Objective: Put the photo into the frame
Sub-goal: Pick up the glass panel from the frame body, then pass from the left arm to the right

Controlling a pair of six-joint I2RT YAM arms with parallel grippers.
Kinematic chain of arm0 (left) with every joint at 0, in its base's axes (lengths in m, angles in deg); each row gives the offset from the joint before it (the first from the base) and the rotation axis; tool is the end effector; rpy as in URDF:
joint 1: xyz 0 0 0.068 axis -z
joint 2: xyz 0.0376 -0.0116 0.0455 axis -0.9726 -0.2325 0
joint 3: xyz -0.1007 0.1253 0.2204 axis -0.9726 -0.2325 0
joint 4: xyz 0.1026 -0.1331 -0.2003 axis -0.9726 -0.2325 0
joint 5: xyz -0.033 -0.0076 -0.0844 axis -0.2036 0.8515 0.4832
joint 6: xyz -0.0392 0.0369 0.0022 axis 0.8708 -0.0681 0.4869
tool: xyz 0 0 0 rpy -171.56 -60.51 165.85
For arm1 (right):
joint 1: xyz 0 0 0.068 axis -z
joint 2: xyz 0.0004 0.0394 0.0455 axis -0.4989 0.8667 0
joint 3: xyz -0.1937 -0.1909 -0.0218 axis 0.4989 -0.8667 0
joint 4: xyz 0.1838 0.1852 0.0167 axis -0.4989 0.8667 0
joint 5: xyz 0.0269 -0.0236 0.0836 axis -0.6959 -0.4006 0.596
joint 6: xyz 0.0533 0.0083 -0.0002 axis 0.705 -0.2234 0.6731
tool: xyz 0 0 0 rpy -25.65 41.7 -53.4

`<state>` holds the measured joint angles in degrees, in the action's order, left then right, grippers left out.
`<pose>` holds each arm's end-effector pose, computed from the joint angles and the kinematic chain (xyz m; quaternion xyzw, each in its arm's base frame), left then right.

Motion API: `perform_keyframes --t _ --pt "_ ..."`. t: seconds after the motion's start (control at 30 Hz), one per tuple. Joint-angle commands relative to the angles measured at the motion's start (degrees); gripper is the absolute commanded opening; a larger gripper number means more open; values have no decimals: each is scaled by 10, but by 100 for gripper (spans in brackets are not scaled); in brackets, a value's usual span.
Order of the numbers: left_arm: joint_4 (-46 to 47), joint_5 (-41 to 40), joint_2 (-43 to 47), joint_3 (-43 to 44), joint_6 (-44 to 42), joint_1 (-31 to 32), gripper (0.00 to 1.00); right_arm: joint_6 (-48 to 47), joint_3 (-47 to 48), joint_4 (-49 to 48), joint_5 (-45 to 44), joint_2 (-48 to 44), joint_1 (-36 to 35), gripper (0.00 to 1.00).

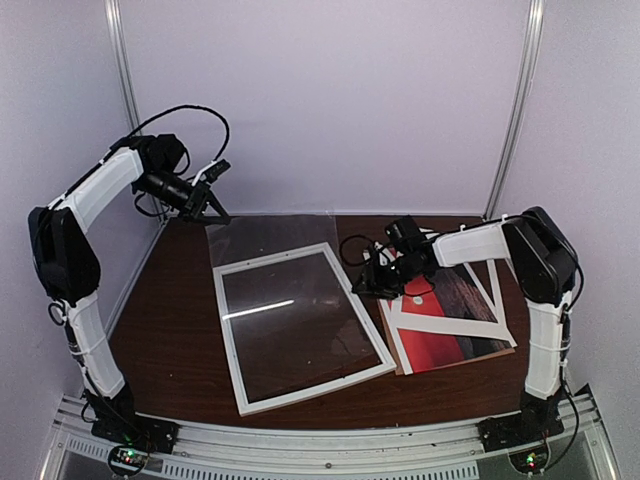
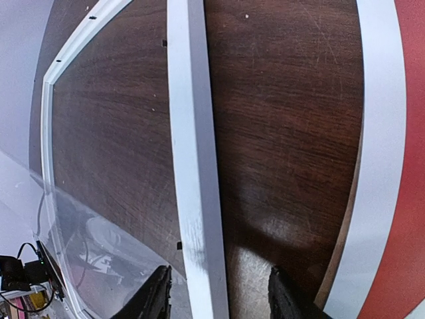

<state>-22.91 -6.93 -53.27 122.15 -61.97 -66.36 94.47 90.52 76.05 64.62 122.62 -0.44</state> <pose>0.3697 -0.0938 0.3396 0.2208 0.8735 -0.4122 0.1354 0.3579 0.2314 0.1421 -0.0673 0.9183 0.3731 0.1143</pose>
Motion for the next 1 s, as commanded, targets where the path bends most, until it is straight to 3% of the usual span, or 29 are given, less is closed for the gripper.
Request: perform_keyframes --t 0.0,0.27,0.43,0.63,0.97 --pt "36 29 30 22 13 2 0 -20 -9 -14 6 -45 4 54" --pt "38 45 43 39 20 7 0 -49 -45 -52 23 -98 15 65" --pt "45 66 54 45 27 16 0 -116 -48 -49 50 -133 24 71" --pt "62 85 73 49 36 34 0 -190 -25 -31 92 -124 24 77" --pt "73 84 90 39 53 49 0 -204 -1 -64 156 -88 23 83"
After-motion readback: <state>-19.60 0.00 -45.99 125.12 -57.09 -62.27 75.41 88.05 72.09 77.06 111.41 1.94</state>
